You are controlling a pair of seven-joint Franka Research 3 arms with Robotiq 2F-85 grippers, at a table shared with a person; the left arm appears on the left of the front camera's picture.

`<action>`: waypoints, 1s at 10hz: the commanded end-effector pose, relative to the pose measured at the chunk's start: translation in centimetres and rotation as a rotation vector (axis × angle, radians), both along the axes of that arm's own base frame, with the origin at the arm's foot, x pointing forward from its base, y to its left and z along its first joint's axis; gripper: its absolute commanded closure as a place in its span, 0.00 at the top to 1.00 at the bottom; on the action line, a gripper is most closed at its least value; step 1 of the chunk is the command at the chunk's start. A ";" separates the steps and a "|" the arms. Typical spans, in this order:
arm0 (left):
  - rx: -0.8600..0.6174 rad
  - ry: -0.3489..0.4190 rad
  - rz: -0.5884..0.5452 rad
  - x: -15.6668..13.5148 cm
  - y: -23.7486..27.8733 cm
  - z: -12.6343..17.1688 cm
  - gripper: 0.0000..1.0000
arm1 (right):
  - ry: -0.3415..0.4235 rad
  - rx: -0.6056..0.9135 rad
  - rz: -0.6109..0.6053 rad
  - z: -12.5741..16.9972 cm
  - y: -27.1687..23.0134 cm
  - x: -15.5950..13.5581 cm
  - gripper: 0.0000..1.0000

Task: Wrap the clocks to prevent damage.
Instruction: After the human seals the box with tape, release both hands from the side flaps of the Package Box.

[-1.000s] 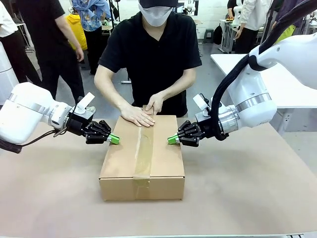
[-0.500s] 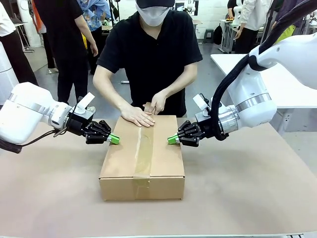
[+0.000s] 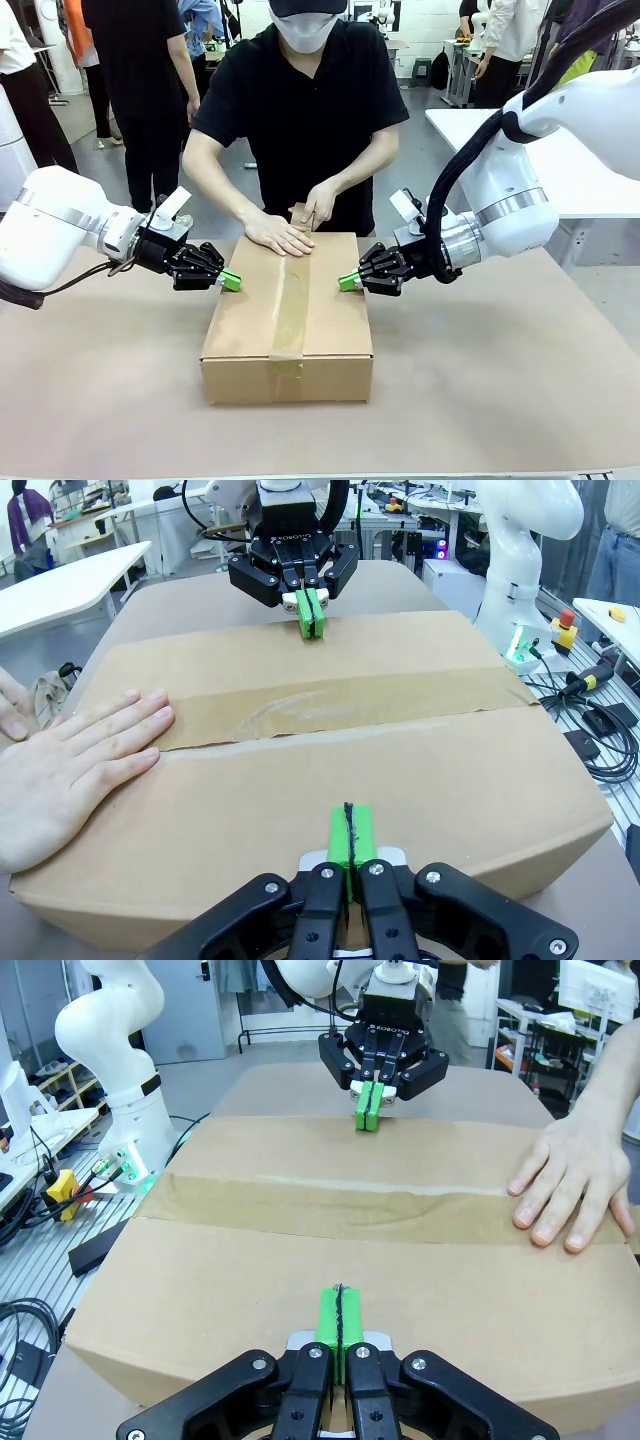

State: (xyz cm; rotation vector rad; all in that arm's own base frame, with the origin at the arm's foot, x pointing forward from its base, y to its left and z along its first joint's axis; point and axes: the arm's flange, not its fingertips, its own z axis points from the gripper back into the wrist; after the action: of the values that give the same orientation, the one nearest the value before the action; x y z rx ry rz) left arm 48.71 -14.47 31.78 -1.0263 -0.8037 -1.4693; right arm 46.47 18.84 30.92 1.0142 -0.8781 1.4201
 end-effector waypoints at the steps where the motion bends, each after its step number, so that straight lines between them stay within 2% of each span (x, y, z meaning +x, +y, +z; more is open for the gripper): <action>1: 0.003 -0.001 0.002 0.0 -0.1 -0.1 0.00 | 0.002 0.001 -0.014 -0.2 0.1 0.0 0.01; 10: 0.003 -0.001 0.002 0.0 -0.1 -0.1 0.00 | 0.002 0.001 -0.014 -0.2 0.1 0.0 0.01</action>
State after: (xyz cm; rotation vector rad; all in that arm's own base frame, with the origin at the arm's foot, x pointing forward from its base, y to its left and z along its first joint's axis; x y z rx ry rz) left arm 48.71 -14.47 31.78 -1.0263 -0.8037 -1.4693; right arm 46.47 18.83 30.92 1.0142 -0.8782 1.4201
